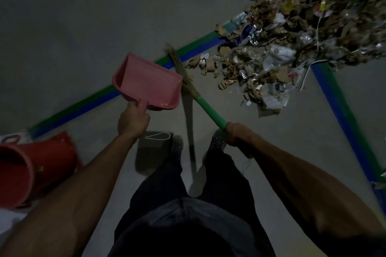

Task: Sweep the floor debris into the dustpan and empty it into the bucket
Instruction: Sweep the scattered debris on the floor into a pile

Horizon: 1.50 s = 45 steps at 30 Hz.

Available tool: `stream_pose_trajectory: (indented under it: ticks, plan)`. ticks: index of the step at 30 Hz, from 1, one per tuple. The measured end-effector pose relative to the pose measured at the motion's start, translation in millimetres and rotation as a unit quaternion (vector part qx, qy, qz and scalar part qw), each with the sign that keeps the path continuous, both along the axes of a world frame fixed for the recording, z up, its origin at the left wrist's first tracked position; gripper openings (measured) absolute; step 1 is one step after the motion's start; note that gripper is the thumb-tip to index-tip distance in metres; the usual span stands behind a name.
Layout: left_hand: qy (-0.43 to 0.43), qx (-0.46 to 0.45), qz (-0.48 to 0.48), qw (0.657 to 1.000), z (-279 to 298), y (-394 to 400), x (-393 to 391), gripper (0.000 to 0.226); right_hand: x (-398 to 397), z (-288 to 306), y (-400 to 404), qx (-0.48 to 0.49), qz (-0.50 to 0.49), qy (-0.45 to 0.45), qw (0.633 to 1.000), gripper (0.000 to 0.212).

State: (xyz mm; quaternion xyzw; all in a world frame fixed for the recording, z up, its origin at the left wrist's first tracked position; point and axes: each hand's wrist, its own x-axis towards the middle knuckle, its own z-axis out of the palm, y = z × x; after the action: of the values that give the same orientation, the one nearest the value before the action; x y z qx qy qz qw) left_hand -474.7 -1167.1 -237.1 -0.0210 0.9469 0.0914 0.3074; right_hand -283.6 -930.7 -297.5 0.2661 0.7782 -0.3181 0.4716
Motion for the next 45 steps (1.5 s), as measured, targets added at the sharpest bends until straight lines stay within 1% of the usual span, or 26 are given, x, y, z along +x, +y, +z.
stream_pose_trajectory:
  ticks: [1, 2, 3, 4, 5, 6, 7, 8, 11, 13, 15, 16, 18, 22, 25, 28, 29, 32, 36, 38, 41, 43, 45]
  plan:
    - [0.015, -0.017, -0.025, 0.999, 0, 3, 3, 0.028, 3, -1, 3, 0.014, -0.003, 0.009, 1.000, 0.040]
    - [0.029, -0.035, -0.051, 0.998, 1, 6, 7, 0.026, 8, -4, 7, 0.052, 0.000, 0.049, 0.997, 0.039]
    - [0.039, -0.054, -0.078, 0.995, 1, 8, 10, 0.023, 11, -5, 9, 0.102, 0.016, 0.108, 0.989, 0.043]
    - [0.045, -0.075, -0.102, 0.991, 1, 11, 13, 0.023, 14, -5, 9, 0.137, 0.069, 0.136, 0.979, 0.052]
    - [0.043, -0.097, -0.117, 0.987, 0, 14, 16, 0.025, 18, -6, 7, 0.148, 0.132, 0.142, 0.970, 0.058]
    - [0.037, -0.119, -0.126, 0.984, 0, 17, 18, 0.028, 22, -10, 7, 0.126, 0.163, 0.127, 0.970, 0.058]
    - [0.029, -0.138, -0.134, 0.981, -1, 20, 20, 0.031, 23, -13, 7, 0.099, 0.180, 0.090, 0.974, 0.057]
    - [0.021, -0.153, -0.143, 0.978, -2, 23, 21, 0.032, 23, -16, 9, 0.084, 0.182, 0.080, 0.976, 0.056]
    - [0.006, -0.172, -0.170, 0.970, -4, 26, 23, 0.032, 20, -23, 17, 0.064, 0.141, 0.094, 0.983, 0.049]
    - [0.001, -0.177, -0.186, 0.967, -6, 27, 25, 0.032, 23, -26, 22, 0.037, 0.077, 0.094, 0.992, 0.044]
    - [-0.003, -0.173, -0.195, 0.966, -8, 28, 29, 0.032, 25, -26, 28, 0.013, -0.050, 0.081, 0.995, 0.033]
    - [-0.002, -0.165, -0.191, 0.968, -8, 27, 30, 0.031, 26, -26, 31, 0.004, -0.117, 0.073, 0.990, 0.026]
    - [0.000, -0.143, -0.182, 0.973, -8, 26, 34, 0.031, 29, -27, 41, -0.006, -0.233, 0.062, 0.971, 0.020]
    - [-0.001, -0.100, -0.194, 0.976, -8, 16, 36, 0.038, 31, -29, 73, -0.006, -0.405, 0.049, 0.913, 0.033]
    - [-0.001, -0.079, -0.191, 0.978, -11, 8, 36, 0.042, 32, -24, 89, -0.013, -0.484, 0.069, 0.872, 0.044]
    - [-0.002, -0.071, -0.183, 0.980, -13, -3, 37, 0.042, 34, -5, 76, -0.026, -0.526, 0.100, 0.844, 0.045]
    - [-0.002, -0.067, -0.179, 0.982, -13, -8, 37, 0.041, 37, 4, 66, -0.033, -0.531, 0.106, 0.840, 0.046]
    - [-0.009, -0.057, -0.155, 0.986, -9, -20, 40, 0.035, 51, 32, 29, -0.068, -0.502, 0.116, 0.854, 0.052]
    - [-0.027, -0.056, -0.117, 0.991, 0, -30, 44, 0.042, 67, 55, -8, -0.093, -0.398, 0.131, 0.903, 0.053]
    - [-0.038, -0.047, -0.102, 0.993, 3, -33, 44, 0.043, 72, 57, -20, -0.094, -0.338, 0.128, 0.928, 0.055]
    - [-0.050, -0.062, -0.084, 0.993, 5, -37, 44, 0.044, 71, 54, -27, -0.100, -0.228, 0.117, 0.961, 0.048]
    - [-0.058, -0.074, -0.075, 0.993, 4, -40, 45, 0.043, 66, 49, -27, -0.099, -0.165, 0.104, 0.976, 0.044]
    - [-0.064, -0.078, -0.076, 0.992, 4, -43, 48, 0.044, 62, 41, -23, -0.093, -0.145, 0.080, 0.982, 0.040]
